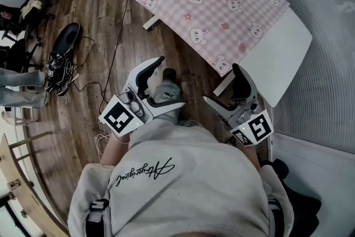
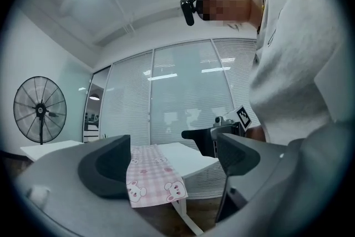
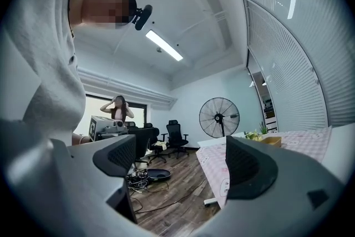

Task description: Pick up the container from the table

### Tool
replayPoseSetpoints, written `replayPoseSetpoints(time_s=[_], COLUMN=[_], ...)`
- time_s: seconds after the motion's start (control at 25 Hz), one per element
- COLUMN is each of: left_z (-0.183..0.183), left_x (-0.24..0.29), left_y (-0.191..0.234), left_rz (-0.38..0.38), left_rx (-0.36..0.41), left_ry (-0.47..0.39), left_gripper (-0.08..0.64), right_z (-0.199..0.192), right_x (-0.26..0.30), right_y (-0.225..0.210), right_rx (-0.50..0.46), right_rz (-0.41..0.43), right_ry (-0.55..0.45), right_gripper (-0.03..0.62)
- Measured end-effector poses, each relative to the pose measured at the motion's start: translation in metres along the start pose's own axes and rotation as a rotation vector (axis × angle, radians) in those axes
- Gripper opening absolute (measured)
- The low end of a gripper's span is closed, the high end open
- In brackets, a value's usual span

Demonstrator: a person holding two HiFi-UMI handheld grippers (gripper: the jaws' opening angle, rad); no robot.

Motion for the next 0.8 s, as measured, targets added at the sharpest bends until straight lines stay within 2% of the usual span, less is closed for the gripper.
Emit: replayPoseSetpoints(time_s=[0.24,0.8], left_z=[-0.009,-0.021], left_x=[0.022,0.086], left_y=[0.035,0.148], left_rz=[-0.039,-0.13], left_rx=[-0.002,-0.03], left_ry=[-0.001,-0.001], left_gripper=[0.466,0.466], right_z=[-0.002,-0.004], right_x=[0.016,0.09], right_y=[-0.031,-0.114], right_rx=[-0.015,-0.014], right_rz=[-0.043,-0.126], right_ry=[0.003,-0.003], right_gripper=[0.491,0.491])
Point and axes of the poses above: the fingertips, and each gripper's own axes: x forward along the fingers, y to its left, z out of its top, the point moved 4 cm from there along -x, backward along the fingers, and after that the axes turned 2 degrees about -x, right-handed, at the moved point
